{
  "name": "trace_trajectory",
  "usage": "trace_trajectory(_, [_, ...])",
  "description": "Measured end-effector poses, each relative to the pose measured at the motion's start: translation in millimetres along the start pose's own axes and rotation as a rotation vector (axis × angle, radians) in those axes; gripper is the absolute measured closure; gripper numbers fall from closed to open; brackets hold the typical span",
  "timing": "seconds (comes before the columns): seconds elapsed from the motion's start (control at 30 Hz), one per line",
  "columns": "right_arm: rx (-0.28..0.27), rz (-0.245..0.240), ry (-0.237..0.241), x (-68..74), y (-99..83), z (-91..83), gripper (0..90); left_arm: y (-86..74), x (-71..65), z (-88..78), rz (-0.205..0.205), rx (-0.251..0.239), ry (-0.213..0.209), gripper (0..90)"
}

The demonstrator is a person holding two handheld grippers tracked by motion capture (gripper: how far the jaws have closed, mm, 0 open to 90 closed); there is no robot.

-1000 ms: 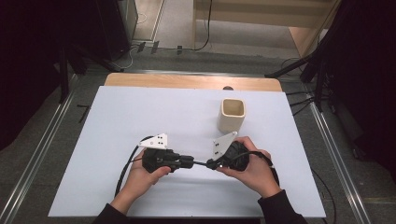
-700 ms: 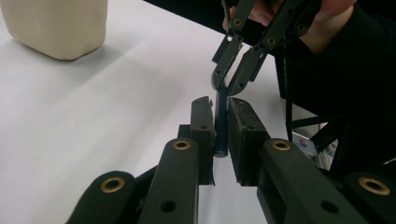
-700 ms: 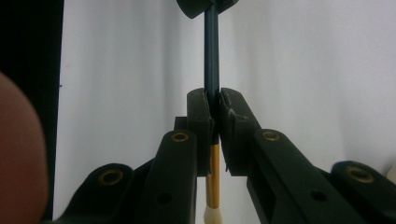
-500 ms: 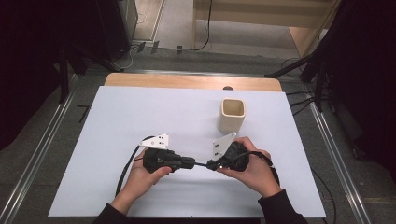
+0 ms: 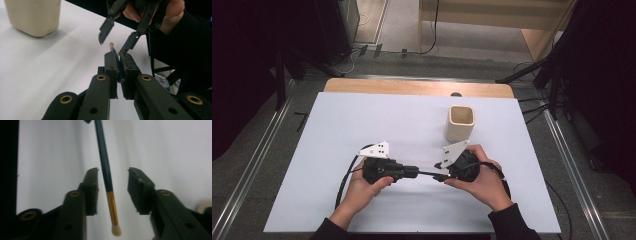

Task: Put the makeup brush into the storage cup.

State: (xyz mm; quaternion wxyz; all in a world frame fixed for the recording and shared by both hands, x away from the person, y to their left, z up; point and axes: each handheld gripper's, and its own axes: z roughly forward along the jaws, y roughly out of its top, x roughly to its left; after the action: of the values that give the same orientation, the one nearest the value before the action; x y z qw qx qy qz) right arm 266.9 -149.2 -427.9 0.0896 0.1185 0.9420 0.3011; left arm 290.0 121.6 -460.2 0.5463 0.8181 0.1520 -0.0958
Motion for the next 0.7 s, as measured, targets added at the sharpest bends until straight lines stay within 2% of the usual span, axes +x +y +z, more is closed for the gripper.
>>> trace_trajectory(0.03, [0.0,0.0,0.0,0.0,0.0,0.0,58.4,0.2,0.1,-1.2,-0.005,-0.005,0.009,85.2])
trace_trajectory(0.07, [-0.036,0.033,-0.011,-2.4,-2.5,-2.0,53.3,0.4,0.4,-2.3,-0.003,-0.01,0.019,85.2])
trace_trajectory(0.1, [-0.051,0.051,-0.031,-3.3,-3.4,-3.1,51.4,0.6,0.4,-4.1,0.003,-0.012,0.038,85.2])
trace_trajectory(0.13, [-0.051,0.051,-0.031,-3.3,-3.4,-3.1,51.4,0.6,0.4,-4.1,0.003,-0.012,0.038,85.2])
trace_trajectory(0.17, [-0.059,0.071,-0.04,-4.1,-4.2,-4.7,50.1,0.7,0.0,-5.1,0.003,-0.015,0.051,85.2])
trace_trajectory(0.2, [-0.096,0.098,-0.05,-6.2,-5.7,-7.2,45.9,0.8,-0.4,-5.9,0.005,-0.022,0.069,85.2])
trace_trajectory(0.23, [-0.096,0.098,-0.05,-6.2,-5.7,-7.2,45.9,0.8,-0.4,-5.9,0.005,-0.022,0.069,85.2])
trace_trajectory(0.27, [-0.114,0.125,-0.064,-6.5,-6.5,-8.6,43.5,1.1,-0.6,-6.9,0.004,-0.03,0.078,85.2])
trace_trajectory(0.3, [-0.16,0.167,-0.094,-7.3,-8.3,-10.8,37.4,1.5,-0.8,-8.5,0.007,-0.04,0.092,85.2])
trace_trajectory(0.33, [-0.185,0.182,-0.108,-8.2,-9.3,-11.6,34.6,1.5,-0.8,-8.5,0.007,-0.04,0.092,85.2])
trace_trajectory(0.4, [-0.234,0.225,-0.154,-6.9,-10.8,-13.1,20.6,2.0,-0.4,-11.7,0.01,-0.048,0.116,85.2])
trace_trajectory(0.43, [-0.251,0.255,-0.176,-6.2,-11.1,-13.4,13.4,2.2,-0.2,-12.5,0.011,-0.049,0.122,85.2])
trace_trajectory(0.47, [-0.264,0.288,-0.201,-4.9,-11.0,-13.4,9.4,2.2,-0.2,-12.5,0.011,-0.049,0.122,85.2])
trace_trajectory(0.5, [-0.277,0.312,-0.243,-3.5,-10.9,-13.3,5.9,2.5,-0.6,-14.0,0.009,-0.057,0.139,85.2])
trace_trajectory(0.53, [-0.277,0.312,-0.243,-3.5,-10.9,-13.3,5.9,2.5,-0.6,-14.0,0.009,-0.057,0.139,85.2])
trace_trajectory(0.57, [-0.293,0.352,-0.286,-2.4,-10.3,-12.1,0.0,3.0,-1.1,-15.3,0.015,-0.061,0.155,85.2])
trace_trajectory(0.63, [-0.303,0.364,-0.299,-2.0,-10.2,-11.6,0.0,3.2,-1.6,-16.0,0.016,-0.062,0.166,85.2])
trace_trajectory(0.7, [-0.347,0.419,-0.326,0.1,-10.0,-10.5,0.0,3.7,-2.5,-18.3,0.022,-0.077,0.19,85.3])
